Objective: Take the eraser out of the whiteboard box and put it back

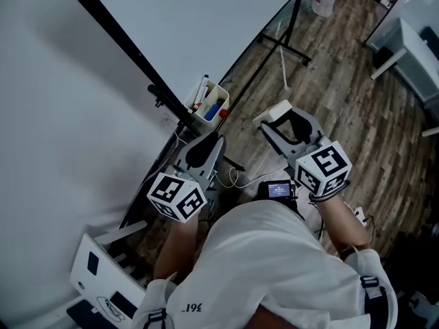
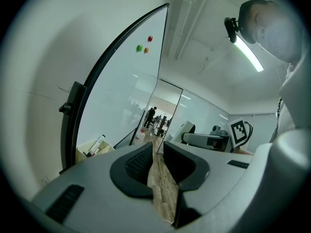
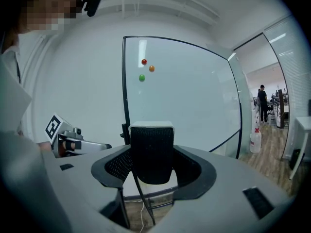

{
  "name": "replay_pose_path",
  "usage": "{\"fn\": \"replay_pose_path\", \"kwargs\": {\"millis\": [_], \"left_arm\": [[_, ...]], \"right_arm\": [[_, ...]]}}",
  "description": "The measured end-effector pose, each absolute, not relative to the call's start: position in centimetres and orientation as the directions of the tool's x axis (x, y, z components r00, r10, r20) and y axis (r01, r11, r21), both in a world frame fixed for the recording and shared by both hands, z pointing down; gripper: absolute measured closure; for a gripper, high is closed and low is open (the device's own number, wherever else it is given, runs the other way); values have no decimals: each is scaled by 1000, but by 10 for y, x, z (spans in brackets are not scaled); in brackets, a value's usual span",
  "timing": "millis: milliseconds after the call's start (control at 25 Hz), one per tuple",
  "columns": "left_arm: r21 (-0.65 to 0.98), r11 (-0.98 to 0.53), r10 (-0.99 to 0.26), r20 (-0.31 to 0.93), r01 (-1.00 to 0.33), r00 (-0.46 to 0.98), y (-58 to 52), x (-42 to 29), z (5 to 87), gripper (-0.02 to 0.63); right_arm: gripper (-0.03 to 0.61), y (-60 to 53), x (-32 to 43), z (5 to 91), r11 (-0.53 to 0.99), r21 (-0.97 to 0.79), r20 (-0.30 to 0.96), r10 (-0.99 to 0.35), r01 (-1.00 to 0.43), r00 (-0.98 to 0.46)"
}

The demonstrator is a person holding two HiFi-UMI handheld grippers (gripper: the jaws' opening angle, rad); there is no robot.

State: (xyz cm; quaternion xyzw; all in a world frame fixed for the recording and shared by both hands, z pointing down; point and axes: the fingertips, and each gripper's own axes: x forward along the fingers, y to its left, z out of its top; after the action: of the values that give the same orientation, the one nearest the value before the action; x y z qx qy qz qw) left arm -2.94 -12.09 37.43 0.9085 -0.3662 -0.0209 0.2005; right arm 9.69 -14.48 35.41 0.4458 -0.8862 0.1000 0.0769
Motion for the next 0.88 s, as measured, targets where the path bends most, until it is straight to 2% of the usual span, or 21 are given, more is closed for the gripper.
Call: {"fn": "replay_pose_path", "kwargs": {"millis": [320, 880], "left_arm": [[387, -670, -653, 101, -634, 751, -105, -22, 372, 540], [429, -639, -652, 138, -638, 746, -86, -31, 392, 540]], "right_arm": [[314, -126, 100, 348, 587, -120, 207, -774, -801, -598], [314, -112, 100, 367, 581, -138, 248, -764, -802, -596]]}}
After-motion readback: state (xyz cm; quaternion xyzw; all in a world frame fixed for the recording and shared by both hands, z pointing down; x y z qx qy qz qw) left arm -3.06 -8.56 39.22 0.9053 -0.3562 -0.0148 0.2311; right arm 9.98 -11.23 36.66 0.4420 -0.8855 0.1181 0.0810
